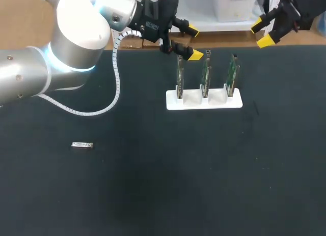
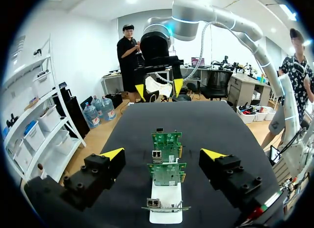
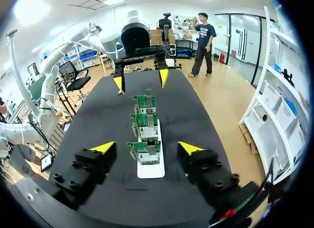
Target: Pick up the optical module with the left hand, and insert it into the network port with the right hand.
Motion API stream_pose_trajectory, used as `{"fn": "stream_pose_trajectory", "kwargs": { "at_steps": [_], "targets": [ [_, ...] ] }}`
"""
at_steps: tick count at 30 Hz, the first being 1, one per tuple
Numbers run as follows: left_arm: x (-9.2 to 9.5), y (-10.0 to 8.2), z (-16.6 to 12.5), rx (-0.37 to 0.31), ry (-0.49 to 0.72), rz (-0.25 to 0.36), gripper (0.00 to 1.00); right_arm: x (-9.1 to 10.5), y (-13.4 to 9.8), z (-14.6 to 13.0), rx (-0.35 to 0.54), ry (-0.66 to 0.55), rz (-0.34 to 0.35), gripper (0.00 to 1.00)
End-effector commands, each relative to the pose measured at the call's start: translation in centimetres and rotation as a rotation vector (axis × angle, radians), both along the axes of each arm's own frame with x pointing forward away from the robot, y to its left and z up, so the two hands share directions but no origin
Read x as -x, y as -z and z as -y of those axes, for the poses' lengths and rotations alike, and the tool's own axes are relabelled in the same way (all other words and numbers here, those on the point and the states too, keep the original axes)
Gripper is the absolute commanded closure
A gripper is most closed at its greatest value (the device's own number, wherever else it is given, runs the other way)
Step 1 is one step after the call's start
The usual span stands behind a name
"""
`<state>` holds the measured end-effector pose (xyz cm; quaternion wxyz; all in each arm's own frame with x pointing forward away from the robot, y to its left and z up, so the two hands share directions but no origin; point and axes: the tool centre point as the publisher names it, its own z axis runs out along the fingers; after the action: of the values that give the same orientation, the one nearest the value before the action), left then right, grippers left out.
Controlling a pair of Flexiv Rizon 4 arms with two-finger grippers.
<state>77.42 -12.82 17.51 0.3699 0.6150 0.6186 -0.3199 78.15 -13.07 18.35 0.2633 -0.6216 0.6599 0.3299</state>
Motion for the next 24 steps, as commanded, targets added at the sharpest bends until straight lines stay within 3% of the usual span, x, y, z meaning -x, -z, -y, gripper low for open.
{"fn": "stream_pose_trajectory", "kwargs": {
  "at_steps": [1,11,24],
  "targets": [
    [-0.1,-0.1,0.1,-0.008,-0.001,-0.004,0.0,0.2,0.0,0.0,0.001,0.004,0.003,0.0],
    [-0.1,-0.1,0.1,-0.008,-0.001,-0.004,0.0,0.2,0.0,0.0,0.001,0.004,0.003,0.0],
    [0.4,-4.1,-2.0,-0.138,-0.063,0.052,0.0,0.2,0.0,0.0,0.001,0.004,0.003,0.0]
  ]
}}
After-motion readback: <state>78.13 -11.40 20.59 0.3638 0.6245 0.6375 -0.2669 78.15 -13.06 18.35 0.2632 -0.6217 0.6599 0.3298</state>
